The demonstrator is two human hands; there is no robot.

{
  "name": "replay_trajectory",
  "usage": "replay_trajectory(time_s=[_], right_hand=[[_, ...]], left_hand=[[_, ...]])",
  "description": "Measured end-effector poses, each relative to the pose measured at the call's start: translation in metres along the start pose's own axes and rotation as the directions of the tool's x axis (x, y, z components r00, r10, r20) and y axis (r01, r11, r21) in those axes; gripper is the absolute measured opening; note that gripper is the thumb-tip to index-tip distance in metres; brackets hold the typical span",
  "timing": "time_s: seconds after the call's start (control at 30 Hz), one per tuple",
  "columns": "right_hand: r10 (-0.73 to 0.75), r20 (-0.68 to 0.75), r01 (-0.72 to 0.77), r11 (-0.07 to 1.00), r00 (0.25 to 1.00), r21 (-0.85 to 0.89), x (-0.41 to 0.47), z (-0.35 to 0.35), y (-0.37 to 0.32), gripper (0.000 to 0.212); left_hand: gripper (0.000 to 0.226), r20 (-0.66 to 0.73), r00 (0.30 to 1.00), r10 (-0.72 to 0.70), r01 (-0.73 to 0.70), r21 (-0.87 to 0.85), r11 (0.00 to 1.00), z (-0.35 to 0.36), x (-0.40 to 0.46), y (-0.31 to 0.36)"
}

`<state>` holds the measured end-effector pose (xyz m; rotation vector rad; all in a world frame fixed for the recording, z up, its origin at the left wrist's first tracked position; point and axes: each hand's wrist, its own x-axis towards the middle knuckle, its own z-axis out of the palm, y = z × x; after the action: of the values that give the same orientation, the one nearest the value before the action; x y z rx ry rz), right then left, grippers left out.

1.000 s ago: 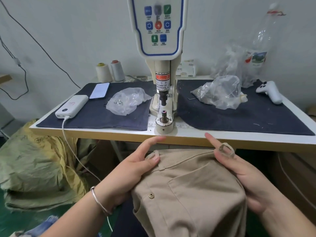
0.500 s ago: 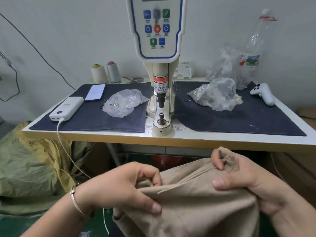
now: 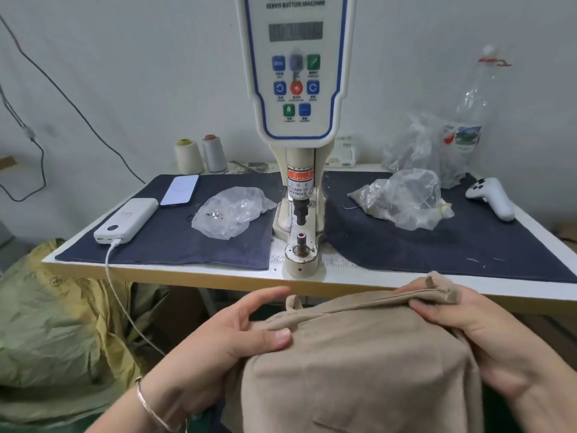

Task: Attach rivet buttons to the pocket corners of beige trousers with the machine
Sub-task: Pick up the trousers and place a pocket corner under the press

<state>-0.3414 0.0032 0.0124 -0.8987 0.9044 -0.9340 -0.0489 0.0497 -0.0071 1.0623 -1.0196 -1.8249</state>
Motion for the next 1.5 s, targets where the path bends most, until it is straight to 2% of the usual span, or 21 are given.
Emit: replay_trajectory(time_s=[0.07,0.13,0.2,0.27,0.37,0.43,0.5,0.57,0.67,0.73,0.77,0.87,0.9,0.97,1.03,1.1,1.17,1.27,1.37,1.4,1.5], right_hand=[[0.046,-0.016,-0.045,0.998,0.999,0.037,0.006,0.000,-0.003,0.015],[0.090,-0.028,-0.088,0.994,0.996,0.057,0.012,0.004,-0.002,0.010],[0.102,-0.041,-0.100,0.994,0.994,0.047,0.015,0.008,0.001,0.010],[0.078,-0.066,-0.081,0.996,0.995,-0.042,0.019,0.009,0.009,0.022],[0.003,-0.085,-0.023,0.973,0.996,-0.230,0.023,0.010,0.019,0.034],[-0.027,-0.001,0.025,0.931,1.000,-0.365,0.024,0.008,0.020,0.038],[0.013,0.131,0.046,0.899,0.991,-0.435,0.023,0.004,0.016,0.026],[0.106,0.269,0.043,0.867,0.957,-0.497,0.020,0.000,0.012,0.038],[0.221,0.488,0.137,0.792,0.844,-0.595,0.016,0.001,0.009,0.050],[0.238,0.551,0.169,0.792,0.800,-0.587,0.014,0.009,0.013,0.059],[0.222,0.556,0.184,0.792,0.801,-0.582,0.014,0.013,0.018,0.053],[0.141,0.507,0.181,0.827,0.851,-0.533,0.013,0.019,0.029,0.009],[0.121,0.469,0.162,0.840,0.875,-0.519,0.014,0.014,0.031,0.008],[0.136,0.404,0.081,0.875,0.905,-0.477,0.013,0.000,0.029,0.022],[0.177,0.438,-0.028,0.945,0.882,-0.326,0.012,-0.014,0.025,0.031],[0.198,0.494,-0.131,0.977,0.847,-0.168,0.011,-0.021,0.021,0.035],[0.237,0.465,-0.179,0.970,0.853,-0.164,0.010,-0.028,0.018,0.044],[0.249,0.423,-0.173,0.962,0.872,-0.209,0.008,-0.032,0.014,0.049],[0.268,0.381,-0.178,0.950,0.885,-0.255,0.005,-0.025,0.012,0.051],[0.272,0.353,-0.183,0.946,0.895,-0.266,0.005,-0.022,0.013,0.055],[0.251,0.280,-0.186,0.953,0.926,-0.239,0.005,-0.011,0.013,0.055]], left_hand=[[0.066,-0.129,0.991,-0.045,0.068,0.187,0.980,-0.003,0.003,0.005],[0.051,-0.139,0.990,-0.025,0.065,0.295,0.953,-0.007,0.005,0.009],[0.038,-0.110,0.992,0.055,-0.018,0.316,0.948,-0.007,0.004,0.015],[0.044,-0.071,0.988,0.139,-0.109,0.326,0.939,-0.009,0.004,0.014],[0.045,-0.033,0.986,0.163,-0.155,0.181,0.971,-0.005,0.008,0.006],[0.033,0.046,0.982,0.184,-0.186,0.056,0.981,0.002,0.013,0.003],[0.027,0.091,0.977,0.193,-0.192,-0.013,0.981,0.007,0.017,0.001],[0.027,0.112,0.976,0.186,-0.179,-0.069,0.981,0.009,0.020,0.004],[0.041,0.104,0.983,0.154,-0.148,-0.061,0.987,0.013,0.024,0.009],[0.051,0.104,0.985,0.135,-0.133,-0.024,0.991,0.019,0.027,0.008],[0.054,0.103,0.986,0.131,-0.132,-0.003,0.991,0.022,0.027,0.007],[0.061,0.076,0.990,0.116,-0.120,0.048,0.992,0.027,0.023,0.008],[0.061,0.070,0.992,0.104,-0.108,0.057,0.993,0.027,0.021,0.011],[0.047,0.045,0.995,0.084,-0.090,0.129,0.988,0.024,0.014,0.019],[0.030,0.041,0.998,0.056,-0.065,0.247,0.967,0.019,0.008,0.025],[0.035,0.025,0.999,0.022,-0.030,0.360,0.933,0.013,0.002,0.029],[0.043,-0.004,1.000,0.021,-0.017,0.469,0.883,0.005,-0.003,0.030],[0.043,0.062,0.998,-0.003,-0.033,0.569,0.821,-0.006,-0.011,0.029],[0.024,0.108,0.989,0.102,-0.148,0.692,0.706,-0.012,-0.014,0.019],[0.024,0.091,0.987,0.131,-0.156,0.711,0.686,-0.013,-0.013,0.016],[0.037,0.040,0.979,0.202,-0.178,0.656,0.733,-0.013,-0.012,0.007]])
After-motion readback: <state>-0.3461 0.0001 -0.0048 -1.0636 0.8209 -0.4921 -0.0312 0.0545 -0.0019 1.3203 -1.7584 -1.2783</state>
